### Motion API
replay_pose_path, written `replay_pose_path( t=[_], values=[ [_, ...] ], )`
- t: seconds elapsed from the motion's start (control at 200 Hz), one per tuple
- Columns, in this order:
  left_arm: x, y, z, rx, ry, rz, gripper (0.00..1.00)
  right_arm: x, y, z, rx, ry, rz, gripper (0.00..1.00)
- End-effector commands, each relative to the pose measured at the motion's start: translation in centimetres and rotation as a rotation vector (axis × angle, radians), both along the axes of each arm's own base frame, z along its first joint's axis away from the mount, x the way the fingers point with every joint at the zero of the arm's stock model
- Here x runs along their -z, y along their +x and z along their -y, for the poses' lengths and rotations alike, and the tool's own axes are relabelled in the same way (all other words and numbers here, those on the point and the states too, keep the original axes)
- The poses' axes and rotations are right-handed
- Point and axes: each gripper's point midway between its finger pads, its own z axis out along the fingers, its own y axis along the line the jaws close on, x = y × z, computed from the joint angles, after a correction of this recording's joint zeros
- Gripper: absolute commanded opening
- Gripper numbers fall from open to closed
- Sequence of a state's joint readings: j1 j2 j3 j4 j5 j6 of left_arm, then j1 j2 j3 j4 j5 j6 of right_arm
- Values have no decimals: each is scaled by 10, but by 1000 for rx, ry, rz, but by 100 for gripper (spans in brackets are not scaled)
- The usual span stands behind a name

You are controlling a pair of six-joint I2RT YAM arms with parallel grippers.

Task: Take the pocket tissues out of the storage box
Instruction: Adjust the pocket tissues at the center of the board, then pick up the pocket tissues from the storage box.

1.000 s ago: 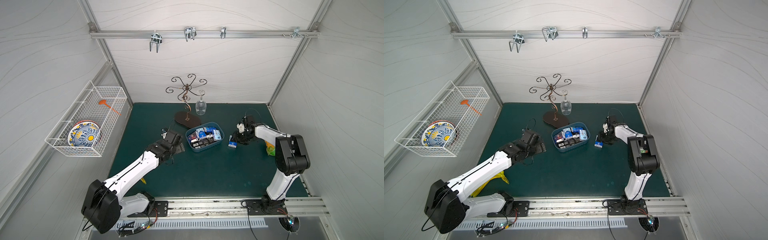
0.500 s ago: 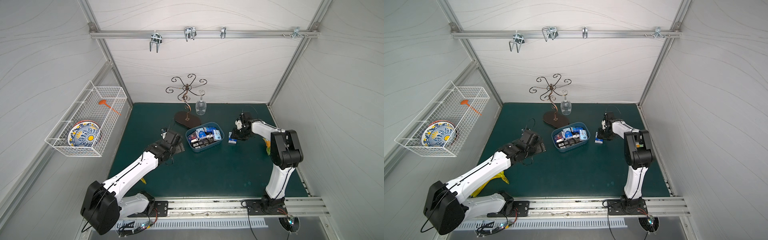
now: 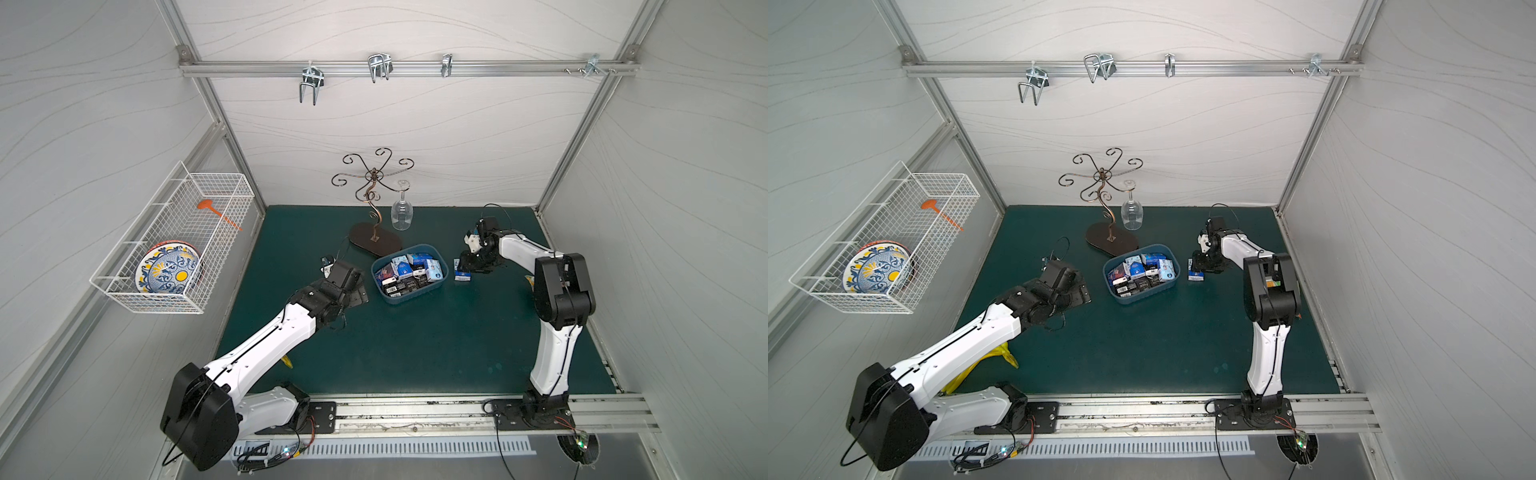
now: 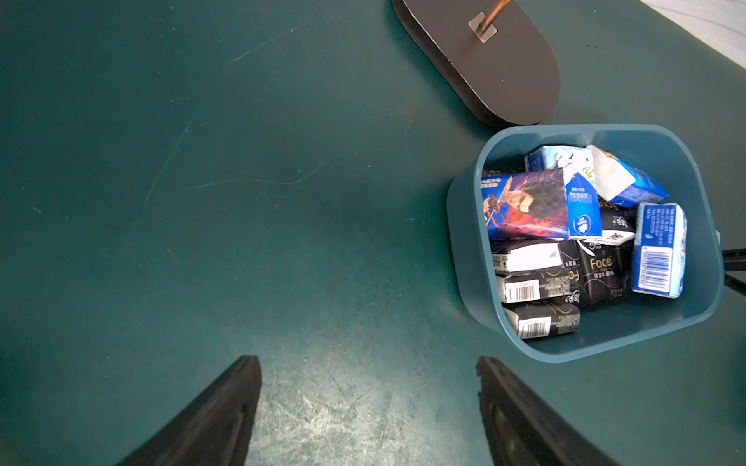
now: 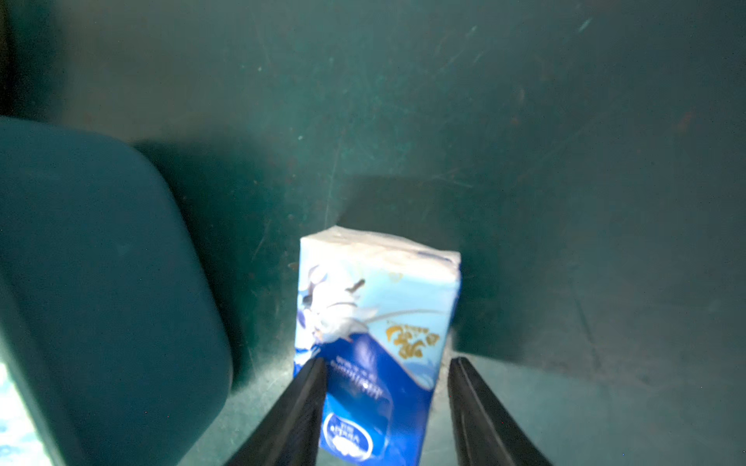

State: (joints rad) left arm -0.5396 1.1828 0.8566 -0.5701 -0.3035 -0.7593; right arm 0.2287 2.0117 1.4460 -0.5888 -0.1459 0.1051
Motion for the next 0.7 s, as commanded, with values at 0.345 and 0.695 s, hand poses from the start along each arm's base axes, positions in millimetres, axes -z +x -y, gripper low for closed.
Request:
replay_pose_path(
  t=[0.345, 0.695],
  values=[
    [-23, 7, -1, -11, 4, 60, 88, -119, -40, -78, -201, -106, 263, 62],
    [-23, 6, 0, -7, -2, 55, 88, -72, -52, -111, -217, -326, 281, 63]
  ],
)
